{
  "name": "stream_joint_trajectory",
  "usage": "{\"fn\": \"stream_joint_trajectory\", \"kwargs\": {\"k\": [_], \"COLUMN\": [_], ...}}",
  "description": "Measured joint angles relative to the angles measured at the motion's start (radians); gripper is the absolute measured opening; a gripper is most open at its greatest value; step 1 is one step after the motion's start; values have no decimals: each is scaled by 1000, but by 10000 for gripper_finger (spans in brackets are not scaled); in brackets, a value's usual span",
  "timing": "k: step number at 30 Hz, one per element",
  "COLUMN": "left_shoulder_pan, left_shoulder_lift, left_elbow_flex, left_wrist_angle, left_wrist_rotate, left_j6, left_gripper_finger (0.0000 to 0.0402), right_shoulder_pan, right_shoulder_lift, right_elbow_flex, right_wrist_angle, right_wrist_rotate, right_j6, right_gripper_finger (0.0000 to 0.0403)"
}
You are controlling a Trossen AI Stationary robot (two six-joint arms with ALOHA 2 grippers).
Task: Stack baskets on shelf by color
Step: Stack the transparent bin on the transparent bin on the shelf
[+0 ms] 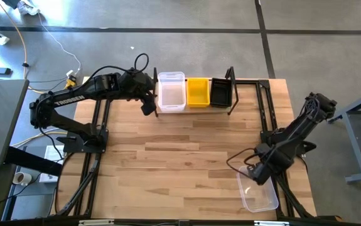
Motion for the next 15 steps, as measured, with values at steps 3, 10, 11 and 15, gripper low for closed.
{"fn": "stream_joint_trajectory", "kwargs": {"k": [3, 10, 11, 15], "left_shoulder_pan": [0, 0, 0, 0], "left_shoulder_lift": [0, 0, 0, 0], "left_elbow_flex": [0, 0, 0, 0], "left_wrist_angle": [0, 0, 0, 0], "left_wrist_rotate": [0, 1, 1, 24], "left_j6": [0, -23, -24, -23], "left_gripper_finger": [161, 161, 161, 161], "right_shoulder_pan": [14, 48, 54, 75], "right_shoulder_lift": [0, 2, 2, 2], "right_elbow_flex": [0, -29, -40, -91], "right_wrist_angle": [9, 108, 136, 213], "right_wrist_rotate": [0, 0, 0, -15], "right_j6": [33, 136, 153, 215], "right_gripper_finger": [142, 142, 142, 142]}}
